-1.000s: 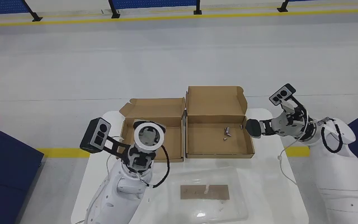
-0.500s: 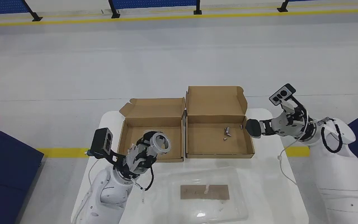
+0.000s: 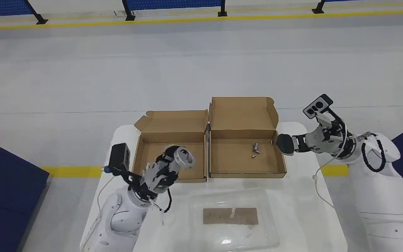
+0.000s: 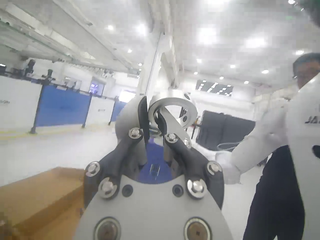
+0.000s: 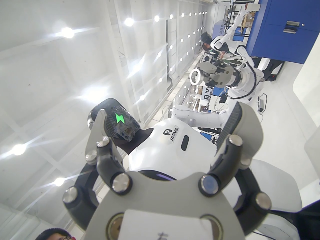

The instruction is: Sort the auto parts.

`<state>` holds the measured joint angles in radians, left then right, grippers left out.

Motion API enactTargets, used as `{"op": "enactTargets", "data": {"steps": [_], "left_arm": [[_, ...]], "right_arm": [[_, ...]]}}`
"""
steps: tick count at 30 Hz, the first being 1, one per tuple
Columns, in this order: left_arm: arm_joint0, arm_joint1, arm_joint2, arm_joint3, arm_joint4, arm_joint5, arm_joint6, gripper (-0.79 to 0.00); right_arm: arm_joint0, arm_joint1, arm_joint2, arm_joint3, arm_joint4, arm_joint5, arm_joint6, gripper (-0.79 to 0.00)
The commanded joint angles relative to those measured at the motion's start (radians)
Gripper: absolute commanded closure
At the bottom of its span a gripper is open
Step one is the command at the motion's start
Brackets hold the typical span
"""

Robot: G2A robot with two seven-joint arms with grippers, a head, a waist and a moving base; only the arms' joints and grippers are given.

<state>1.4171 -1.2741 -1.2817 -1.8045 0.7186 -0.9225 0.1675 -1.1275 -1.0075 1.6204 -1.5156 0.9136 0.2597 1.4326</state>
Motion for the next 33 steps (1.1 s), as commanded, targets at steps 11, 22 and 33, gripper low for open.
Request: {"op": "enactTargets", "data": {"steps": [11,22,33], "left_arm": [[0.0,0.018,-0.026,0.005,0.109,0.19,-0.253,0.0],[-0.003,0.018,-0.028,0.006,0.128,0.222,-0.26,0.0],[-0.135,0.007,0.038,0.114,0.335,0.556,-0.442,0.0]], "right_arm": [[0.0,0.0,0.0,0.0,0.0,0.0,0.0,-0.785],[0.0,0.0,0.0,0.0,0.0,0.0,0.0,-0.785],[0.0,0.0,0.0,0.0,0.0,0.0,0.0,-0.785]]}}
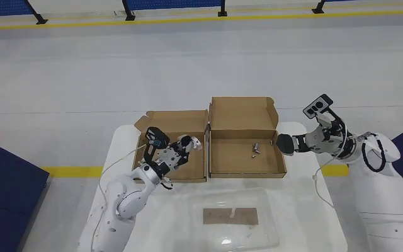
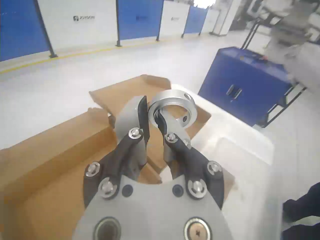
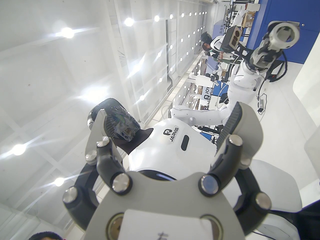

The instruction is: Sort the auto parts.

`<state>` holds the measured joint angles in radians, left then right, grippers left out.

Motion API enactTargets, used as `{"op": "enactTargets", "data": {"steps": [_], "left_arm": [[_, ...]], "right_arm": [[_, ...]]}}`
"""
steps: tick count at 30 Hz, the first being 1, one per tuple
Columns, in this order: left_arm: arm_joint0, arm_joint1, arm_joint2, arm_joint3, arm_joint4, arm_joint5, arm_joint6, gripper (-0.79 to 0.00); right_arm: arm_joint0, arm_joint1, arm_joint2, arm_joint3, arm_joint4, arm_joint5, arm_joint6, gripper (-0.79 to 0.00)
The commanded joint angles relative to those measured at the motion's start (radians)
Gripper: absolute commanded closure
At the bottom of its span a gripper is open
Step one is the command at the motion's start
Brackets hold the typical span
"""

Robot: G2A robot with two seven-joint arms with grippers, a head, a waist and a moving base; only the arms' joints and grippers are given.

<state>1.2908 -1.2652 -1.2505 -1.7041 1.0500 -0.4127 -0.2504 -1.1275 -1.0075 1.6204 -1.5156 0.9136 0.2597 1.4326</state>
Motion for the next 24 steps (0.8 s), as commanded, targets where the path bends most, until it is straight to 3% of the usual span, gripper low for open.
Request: {"op": "enactTargets", "data": {"steps": [1,4,14,18,24], "left_arm": [[-0.02,-0.003,0.013,0.018,0.023,0.069,-0.043,0.0],[-0.035,-0.005,0.027,0.036,0.066,0.134,-0.082,0.0],[-0.039,-0.005,0.029,0.043,0.082,0.142,-0.097,0.0],[-0.112,-0.01,0.057,0.091,0.141,0.203,-0.204,0.0],[-0.228,-0.033,0.114,0.233,0.122,0.369,-0.396,0.0]], "right_arm": [[0.0,0.0,0.0,0.0,0.0,0.0,0.0,-0.785],[0.0,0.0,0.0,0.0,0.0,0.0,0.0,-0.785],[0.0,0.0,0.0,0.0,0.0,0.0,0.0,-0.785],[0.0,0.0,0.0,0.0,0.0,0.0,0.0,-0.785],[0.0,0.0,0.0,0.0,0.0,0.0,0.0,-0.785]]}}
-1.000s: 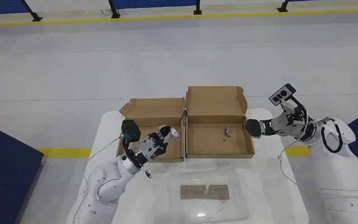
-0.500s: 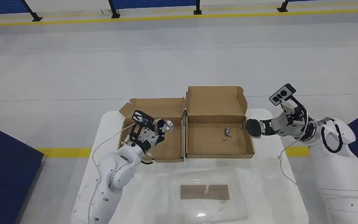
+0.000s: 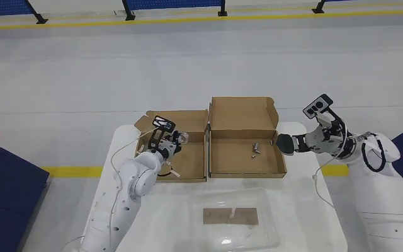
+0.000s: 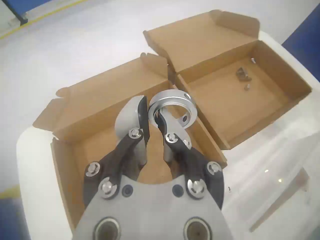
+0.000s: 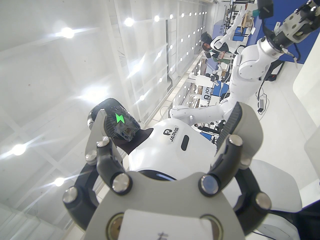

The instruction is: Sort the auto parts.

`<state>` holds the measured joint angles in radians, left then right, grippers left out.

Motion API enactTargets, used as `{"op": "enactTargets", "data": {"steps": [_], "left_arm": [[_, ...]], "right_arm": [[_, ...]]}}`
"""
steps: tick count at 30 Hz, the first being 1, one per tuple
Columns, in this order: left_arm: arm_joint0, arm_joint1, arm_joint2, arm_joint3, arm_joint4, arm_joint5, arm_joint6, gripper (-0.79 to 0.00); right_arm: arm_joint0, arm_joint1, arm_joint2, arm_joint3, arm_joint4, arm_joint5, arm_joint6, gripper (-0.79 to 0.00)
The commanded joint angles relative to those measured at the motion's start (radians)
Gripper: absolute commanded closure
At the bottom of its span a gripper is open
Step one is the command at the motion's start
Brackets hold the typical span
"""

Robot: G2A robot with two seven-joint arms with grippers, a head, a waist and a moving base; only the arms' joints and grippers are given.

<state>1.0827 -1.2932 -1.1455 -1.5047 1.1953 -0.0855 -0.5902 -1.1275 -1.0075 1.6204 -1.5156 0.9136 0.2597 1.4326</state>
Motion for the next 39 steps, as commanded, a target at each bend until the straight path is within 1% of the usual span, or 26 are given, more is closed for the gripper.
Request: {"op": "enactTargets", "data": {"steps": [1,3,4,12,15,16,22,25,29,36,39], "left_arm": [[-0.037,-0.009,0.019,0.059,-0.034,0.062,-0.094,0.0],[-0.061,-0.017,0.039,0.102,-0.047,0.102,-0.156,0.0],[-0.072,-0.02,0.044,0.115,-0.057,0.112,-0.162,0.0],[-0.07,-0.02,0.044,0.116,-0.057,0.111,-0.159,0.0],[-0.081,-0.023,0.059,0.145,-0.039,0.117,-0.179,0.0],[-0.093,-0.026,0.07,0.166,-0.028,0.127,-0.205,0.0],[-0.206,-0.066,0.182,0.285,-0.032,0.22,-0.377,0.0],[-0.253,-0.089,0.22,0.359,-0.069,0.258,-0.421,0.0],[-0.307,-0.115,0.252,0.437,-0.12,0.294,-0.452,0.0],[-0.311,-0.117,0.254,0.439,-0.117,0.296,-0.445,0.0],[-0.295,-0.118,0.256,0.449,-0.112,0.301,-0.431,0.0]], "right_arm": [[0.0,0.0,0.0,0.0,0.0,0.0,0.0,-0.785],[0.0,0.0,0.0,0.0,0.0,0.0,0.0,-0.785],[0.0,0.0,0.0,0.0,0.0,0.0,0.0,-0.785],[0.0,0.0,0.0,0.0,0.0,0.0,0.0,-0.785],[0.0,0.0,0.0,0.0,0.0,0.0,0.0,-0.785],[0.0,0.0,0.0,0.0,0.0,0.0,0.0,-0.785],[0.0,0.0,0.0,0.0,0.0,0.0,0.0,-0.785],[0.0,0.0,0.0,0.0,0.0,0.0,0.0,-0.785],[0.0,0.0,0.0,0.0,0.0,0.0,0.0,-0.785],[0.0,0.0,0.0,0.0,0.0,0.0,0.0,-0.785],[0.0,0.0,0.0,0.0,0.0,0.0,0.0,-0.785]]}}
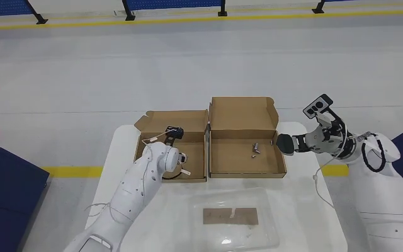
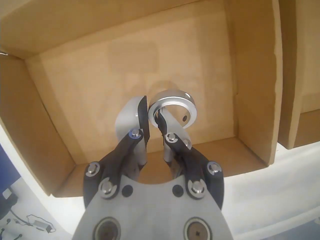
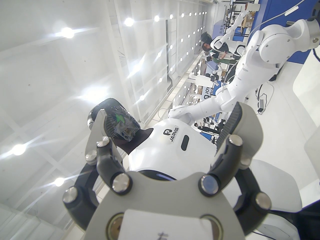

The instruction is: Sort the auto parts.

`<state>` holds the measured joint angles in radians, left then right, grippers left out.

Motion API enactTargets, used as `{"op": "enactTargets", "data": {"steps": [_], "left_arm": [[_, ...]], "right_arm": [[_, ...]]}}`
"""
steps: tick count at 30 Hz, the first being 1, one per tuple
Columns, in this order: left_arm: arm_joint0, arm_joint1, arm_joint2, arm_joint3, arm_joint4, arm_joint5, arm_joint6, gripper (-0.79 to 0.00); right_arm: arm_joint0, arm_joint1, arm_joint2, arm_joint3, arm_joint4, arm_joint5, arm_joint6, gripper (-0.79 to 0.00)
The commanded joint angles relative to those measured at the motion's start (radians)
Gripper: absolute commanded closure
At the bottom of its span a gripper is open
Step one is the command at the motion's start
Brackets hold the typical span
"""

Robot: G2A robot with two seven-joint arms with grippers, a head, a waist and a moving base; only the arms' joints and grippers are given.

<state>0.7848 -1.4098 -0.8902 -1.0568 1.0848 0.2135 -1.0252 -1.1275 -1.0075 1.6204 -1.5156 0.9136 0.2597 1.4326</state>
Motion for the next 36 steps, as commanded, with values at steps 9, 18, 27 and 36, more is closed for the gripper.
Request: {"op": "enactTargets", "data": {"steps": [9,18,27,36], "left_arm": [[-0.027,-0.038,0.059,0.071,-0.019,0.037,0.001,0.0],[-0.062,-0.075,0.107,0.151,-0.028,0.054,-0.005,0.0],[-0.084,-0.1,0.126,0.21,-0.028,0.075,0.001,-0.099],[-0.094,-0.109,0.111,0.217,-0.026,0.074,0.017,-0.597]], "right_arm": [[0.0,0.0,0.0,0.0,0.0,0.0,0.0,-0.785],[0.0,0.0,0.0,0.0,0.0,0.0,0.0,-0.785],[0.0,0.0,0.0,0.0,0.0,0.0,0.0,-0.785],[0.0,0.0,0.0,0.0,0.0,0.0,0.0,-0.785]]}}
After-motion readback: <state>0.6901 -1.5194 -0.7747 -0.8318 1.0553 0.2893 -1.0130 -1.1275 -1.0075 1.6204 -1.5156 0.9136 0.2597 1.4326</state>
